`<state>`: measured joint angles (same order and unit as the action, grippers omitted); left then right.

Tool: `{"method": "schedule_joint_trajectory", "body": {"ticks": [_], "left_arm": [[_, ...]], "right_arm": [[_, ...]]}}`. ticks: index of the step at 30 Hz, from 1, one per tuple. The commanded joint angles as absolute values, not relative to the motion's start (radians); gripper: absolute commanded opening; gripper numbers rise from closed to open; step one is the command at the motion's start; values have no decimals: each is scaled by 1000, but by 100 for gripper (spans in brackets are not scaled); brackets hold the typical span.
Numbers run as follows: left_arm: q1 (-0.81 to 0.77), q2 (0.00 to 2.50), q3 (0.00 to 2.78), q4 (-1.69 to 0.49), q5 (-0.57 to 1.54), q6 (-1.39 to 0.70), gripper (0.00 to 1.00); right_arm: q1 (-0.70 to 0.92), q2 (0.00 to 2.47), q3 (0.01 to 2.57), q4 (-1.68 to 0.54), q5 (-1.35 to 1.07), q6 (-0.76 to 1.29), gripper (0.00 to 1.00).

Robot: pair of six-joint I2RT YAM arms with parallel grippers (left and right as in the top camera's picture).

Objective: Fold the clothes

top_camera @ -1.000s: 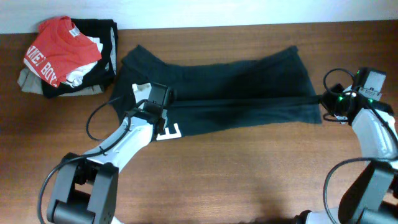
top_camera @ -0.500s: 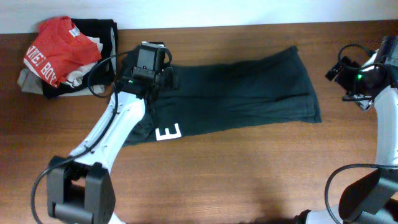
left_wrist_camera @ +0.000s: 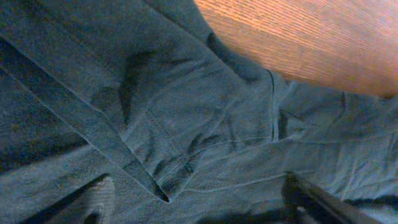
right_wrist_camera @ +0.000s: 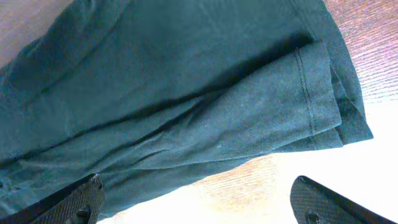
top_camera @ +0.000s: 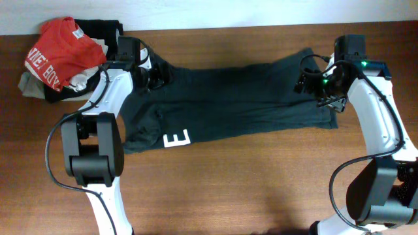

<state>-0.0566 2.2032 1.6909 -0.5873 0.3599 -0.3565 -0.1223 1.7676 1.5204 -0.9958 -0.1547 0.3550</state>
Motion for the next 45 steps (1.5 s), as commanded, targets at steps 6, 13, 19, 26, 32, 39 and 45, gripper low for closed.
{"method": "schedule_joint_trajectory", "body": {"ticks": [6,13,19,26,32,39,45], "left_arm": [[-58,2283,1708,-584,355,-464,82],[-58,2291,1708,-534,352,-464,82],[-58,2293,1708,-495,352,-464,82],[-58,2326,1708,-448,352,-464,68],[-56,2334,1745,-433,353,-456,14],[-56,2328,1845,-555,352,-393,0],[-56,2270,1880,-672,352,-343,1]], "right_arm": [[-116,1774,1525,-1030,-118,344,99],[-116,1774,1525,-1030,-115,344,99],[-116,1774,1525,-1033,-104,344,99],[-117,1774,1525,-1046,-93,344,99],[-119,1774,1525,-952,-93,344,99],[-119,1774,1525,-759,-168,239,99],[-119,1839,1552,-541,-166,176,99]]}}
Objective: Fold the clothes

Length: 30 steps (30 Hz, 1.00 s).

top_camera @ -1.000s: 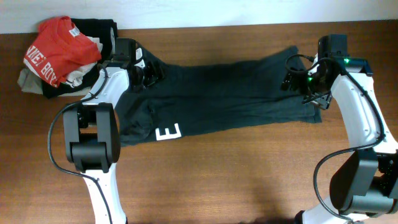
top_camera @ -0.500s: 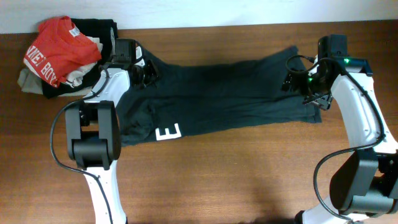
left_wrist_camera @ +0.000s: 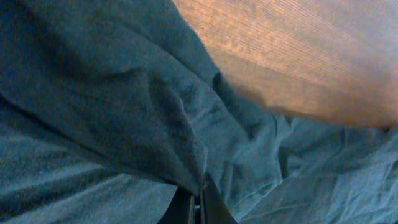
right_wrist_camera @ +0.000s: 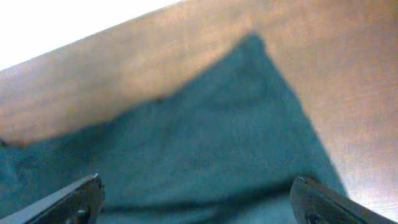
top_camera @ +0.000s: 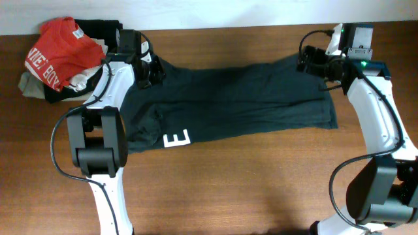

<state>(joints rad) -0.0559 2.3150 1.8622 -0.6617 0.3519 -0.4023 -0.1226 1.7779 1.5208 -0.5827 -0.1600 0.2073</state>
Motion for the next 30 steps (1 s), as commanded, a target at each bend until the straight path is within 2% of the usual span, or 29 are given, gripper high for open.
{"method": "schedule_joint_trajectory", "body": {"ticks": [1,5,8,12,19,30], "left_arm": [[-56,2270,1880,-680,352,-343,0],[-56,2270,1880,-729,351,-342,0],[-56,2270,1880,-762,332,-342,0],[-56,2270,1880,-775,332,-342,0],[-59,2270,1880,-780,333,-342,1],[-59,2270,1880,-792,315,-342,1]], "right_arm": [[-119,1889,1592,-543,-167,176,99],[-119,2173,1859,-601,-170,146,98],[-119,2304,1981,-562,-162,127,99],[-119,2368,1985,-480,-51,131,100],[-118,2460,1984,-429,-44,132,91],[-118,2514,1984,-368,-43,130,91]]}}
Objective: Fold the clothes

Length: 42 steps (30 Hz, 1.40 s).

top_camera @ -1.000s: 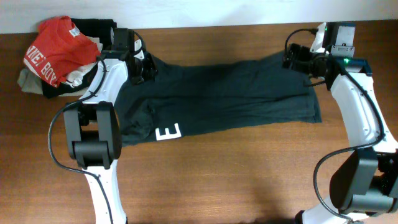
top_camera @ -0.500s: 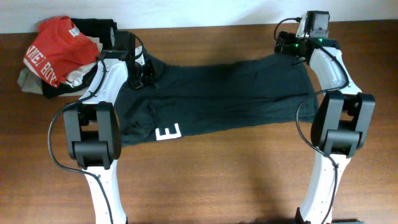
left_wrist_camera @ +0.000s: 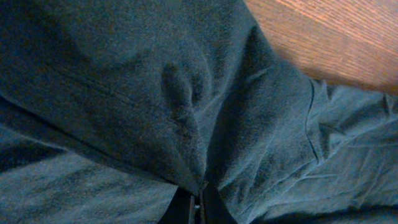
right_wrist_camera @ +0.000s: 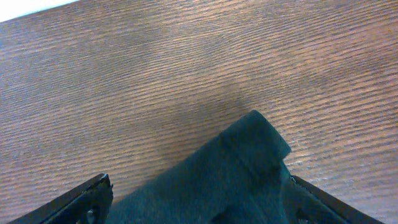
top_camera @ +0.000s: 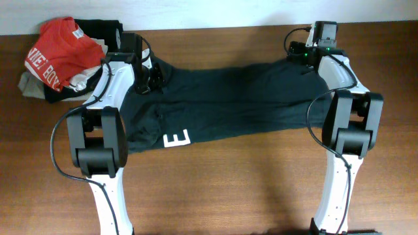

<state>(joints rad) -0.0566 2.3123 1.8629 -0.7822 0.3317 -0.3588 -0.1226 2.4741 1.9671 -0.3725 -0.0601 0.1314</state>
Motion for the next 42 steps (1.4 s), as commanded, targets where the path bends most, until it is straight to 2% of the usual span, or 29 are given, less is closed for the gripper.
{"method": "schedule_joint_trajectory", "body": {"ticks": [1,9,11,13,15,18,20,24,29,35,42], "left_arm": [[-59,2270,1880,-794,315,-342,0],[-64,2270,1880,-795,294,-342,0],[-65,2270,1880,-795,292,-342,1],[-65,2270,1880,-796,292,-342,0],[-65,2270,1880,-796,292,-342,0],[-65,2270,1880,-795,292,-342,0],[-65,2270,1880,-795,291,-342,1],[-65,2270,1880,-794,291,-342,0],[-62,2200,1880,-802,277,-342,0],[-62,2095,1880,-933,218,-342,0],[-62,2059,1880,-1331,115,-343,1]], "right_arm": [[-118,2522,1984,-361,-44,131,91],[-119,2526,1984,-299,-40,130,87],[-119,2526,1984,-290,-40,130,80],[-119,2526,1984,-287,-39,130,79],[-118,2526,1984,-288,-6,131,53],[-118,2526,1984,-291,-2,131,40],[-118,2526,1984,-291,-2,132,19],[-121,2523,1995,-298,13,214,4],[-147,2493,2144,-492,13,253,4],[-191,2473,2403,-899,13,376,4],[-192,2455,2646,-1349,12,376,4]]}}
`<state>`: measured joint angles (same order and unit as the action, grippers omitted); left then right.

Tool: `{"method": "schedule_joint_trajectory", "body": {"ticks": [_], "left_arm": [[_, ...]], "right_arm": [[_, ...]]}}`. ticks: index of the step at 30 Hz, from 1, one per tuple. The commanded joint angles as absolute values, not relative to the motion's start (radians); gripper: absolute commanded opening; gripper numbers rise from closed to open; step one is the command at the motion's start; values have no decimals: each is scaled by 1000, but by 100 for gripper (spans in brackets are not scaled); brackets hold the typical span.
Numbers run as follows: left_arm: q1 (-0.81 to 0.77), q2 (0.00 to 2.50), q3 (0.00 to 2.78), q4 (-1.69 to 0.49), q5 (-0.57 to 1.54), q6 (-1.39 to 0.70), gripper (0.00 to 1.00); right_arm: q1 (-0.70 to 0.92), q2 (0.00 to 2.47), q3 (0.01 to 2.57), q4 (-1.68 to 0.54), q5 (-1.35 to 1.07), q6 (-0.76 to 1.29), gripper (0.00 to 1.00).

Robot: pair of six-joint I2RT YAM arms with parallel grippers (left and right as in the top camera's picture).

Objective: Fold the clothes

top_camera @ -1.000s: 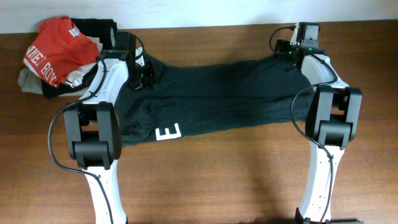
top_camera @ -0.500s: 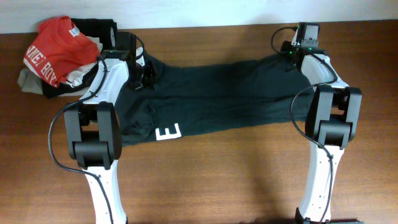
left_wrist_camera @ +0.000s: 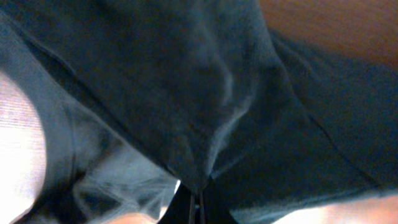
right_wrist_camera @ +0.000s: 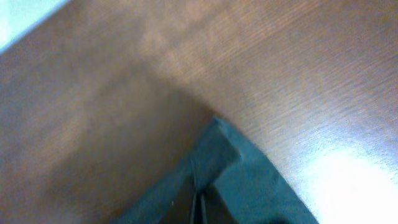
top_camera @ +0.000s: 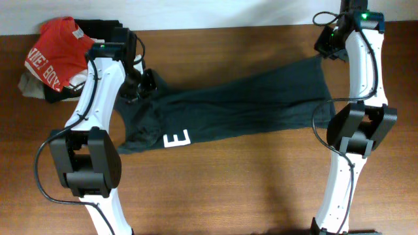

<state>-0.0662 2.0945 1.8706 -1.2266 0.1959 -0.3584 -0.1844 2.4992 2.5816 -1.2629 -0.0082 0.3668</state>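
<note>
A dark green shirt (top_camera: 241,108) with a white letter E (top_camera: 176,138) lies stretched across the wooden table (top_camera: 228,196). My left gripper (top_camera: 142,83) is shut on a bunch of cloth near the shirt's upper left. In the left wrist view the cloth (left_wrist_camera: 186,93) hangs in taut folds from the pinched jaws (left_wrist_camera: 199,190). My right gripper (top_camera: 324,51) is shut on the shirt's far right corner. In the right wrist view that corner (right_wrist_camera: 249,186) runs down into the closed jaws (right_wrist_camera: 200,199).
A pile of other clothes with a red shirt (top_camera: 55,49) on top sits at the table's back left corner, just behind my left arm. Bare wood shows along the front half of the table and at the back middle.
My right gripper was open over the shirt's far right corner and is now shut on it. My left gripper, still shut on the cloth, has moved toward the front, and the shirt's back edge now slants.
Both grippers stood open over the flat shirt, left at its upper left, right at its right edge. Then the left was shut on cloth and the right, still open, stood at the far right corner. Now both hold the shirt, which is pulled taut between them.
</note>
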Motion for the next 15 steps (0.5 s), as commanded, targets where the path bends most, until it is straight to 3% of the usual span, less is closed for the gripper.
{"method": "schedule_joint_trajectory", "body": {"ticks": [1,7,9,15], "left_arm": [[-62,2059,1880,-1389,87,-343,0],[-63,2059,1847,-1509,47,-342,1],[-67,2059,1708,-1409,48,-342,1],[-67,2059,1510,-1261,56,-343,0]], "right_arm": [[-192,2454,2654,-1408,12,376,4],[-192,2454,2654,-1649,38,372,4],[-192,2454,2647,-1699,165,371,4],[-200,2454,2597,-1699,210,350,4]]}}
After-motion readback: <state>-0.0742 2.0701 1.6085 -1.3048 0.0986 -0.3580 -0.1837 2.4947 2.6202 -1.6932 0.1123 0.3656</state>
